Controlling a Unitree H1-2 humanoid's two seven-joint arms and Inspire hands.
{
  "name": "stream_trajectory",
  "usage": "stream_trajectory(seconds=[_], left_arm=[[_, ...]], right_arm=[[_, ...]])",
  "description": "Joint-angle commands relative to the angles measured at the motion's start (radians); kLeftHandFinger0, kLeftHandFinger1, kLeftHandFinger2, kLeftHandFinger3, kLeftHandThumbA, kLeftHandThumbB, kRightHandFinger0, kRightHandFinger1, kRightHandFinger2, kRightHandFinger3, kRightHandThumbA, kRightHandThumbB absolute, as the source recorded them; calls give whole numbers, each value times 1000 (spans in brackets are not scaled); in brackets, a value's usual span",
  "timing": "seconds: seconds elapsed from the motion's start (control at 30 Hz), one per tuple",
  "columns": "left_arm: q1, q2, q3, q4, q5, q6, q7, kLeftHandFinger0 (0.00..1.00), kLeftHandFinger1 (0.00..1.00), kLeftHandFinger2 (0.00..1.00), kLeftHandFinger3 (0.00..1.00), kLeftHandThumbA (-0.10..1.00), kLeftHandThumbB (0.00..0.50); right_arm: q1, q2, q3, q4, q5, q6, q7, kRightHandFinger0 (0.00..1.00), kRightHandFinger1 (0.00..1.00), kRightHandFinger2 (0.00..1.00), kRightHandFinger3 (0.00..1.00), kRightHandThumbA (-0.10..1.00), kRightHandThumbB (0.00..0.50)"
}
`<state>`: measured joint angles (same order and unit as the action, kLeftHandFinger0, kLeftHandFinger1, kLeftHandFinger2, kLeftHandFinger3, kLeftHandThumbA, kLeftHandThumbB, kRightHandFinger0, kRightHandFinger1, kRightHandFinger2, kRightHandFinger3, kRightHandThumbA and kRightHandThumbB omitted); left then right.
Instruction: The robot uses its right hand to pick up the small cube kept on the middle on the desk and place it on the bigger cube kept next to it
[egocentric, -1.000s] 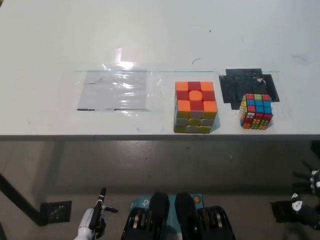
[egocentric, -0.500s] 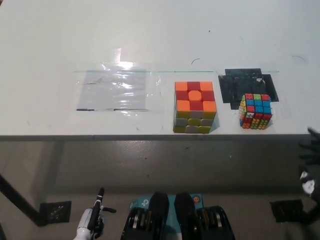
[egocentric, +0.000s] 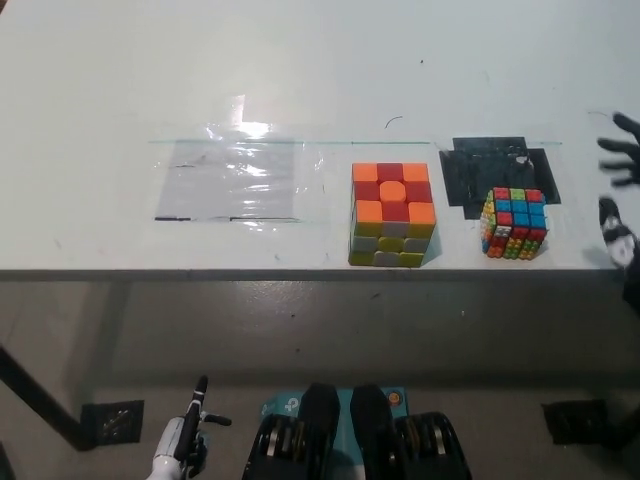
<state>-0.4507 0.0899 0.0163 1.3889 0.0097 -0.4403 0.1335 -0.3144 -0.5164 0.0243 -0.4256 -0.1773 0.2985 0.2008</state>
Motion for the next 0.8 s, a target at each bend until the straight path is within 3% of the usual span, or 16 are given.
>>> stream_trajectory(seconds=[0.0,0.13,0.17,0.23,0.27,0.3,0.4,0.63,0.77], left_arm=[[-23,15,-1,-7,3,-30,12,0,2,63,56,1000,500],[-29,13,5,-12,-5,-30,2,0,0,0,0,1000,500],[-30,13,5,-12,-5,-30,1,0,0,0,0,1000,500],[-33,16,-6,-16,9,-30,19,0,0,1,0,1000,500],[-36,16,-7,-12,11,-30,24,0,0,8,0,1000,500],[-38,18,-7,-12,8,-30,14,0,0,12,0,1000,500],[-40,19,-10,-10,12,-30,18,0,0,39,0,1000,500],[-43,17,-9,-10,9,-30,11,0,0,20,0,1000,500],[-44,16,-7,-12,7,-30,9,0,0,27,15,1000,500]], right_arm=[[-81,-36,46,104,-59,-86,37,777,914,956,1000,340,292],[-126,-37,102,211,-100,-139,38,803,1000,1000,1000,436,308],[-127,-38,104,213,-99,-141,36,822,1000,1000,1000,376,334],[-154,-31,144,257,-127,-132,51,936,1000,1000,1000,480,308],[-159,-23,153,274,-131,-137,49,934,1000,1000,1000,462,317],[-171,-13,175,299,-145,-124,54,1000,1000,1000,1000,481,335],[-182,3,202,343,-164,-124,48,1000,1000,1000,1000,511,365],[-208,27,251,432,-224,-142,22,1000,1000,1000,1000,515,365],[-221,43,260,462,-247,-145,13,1000,1000,1000,1000,531,394]])
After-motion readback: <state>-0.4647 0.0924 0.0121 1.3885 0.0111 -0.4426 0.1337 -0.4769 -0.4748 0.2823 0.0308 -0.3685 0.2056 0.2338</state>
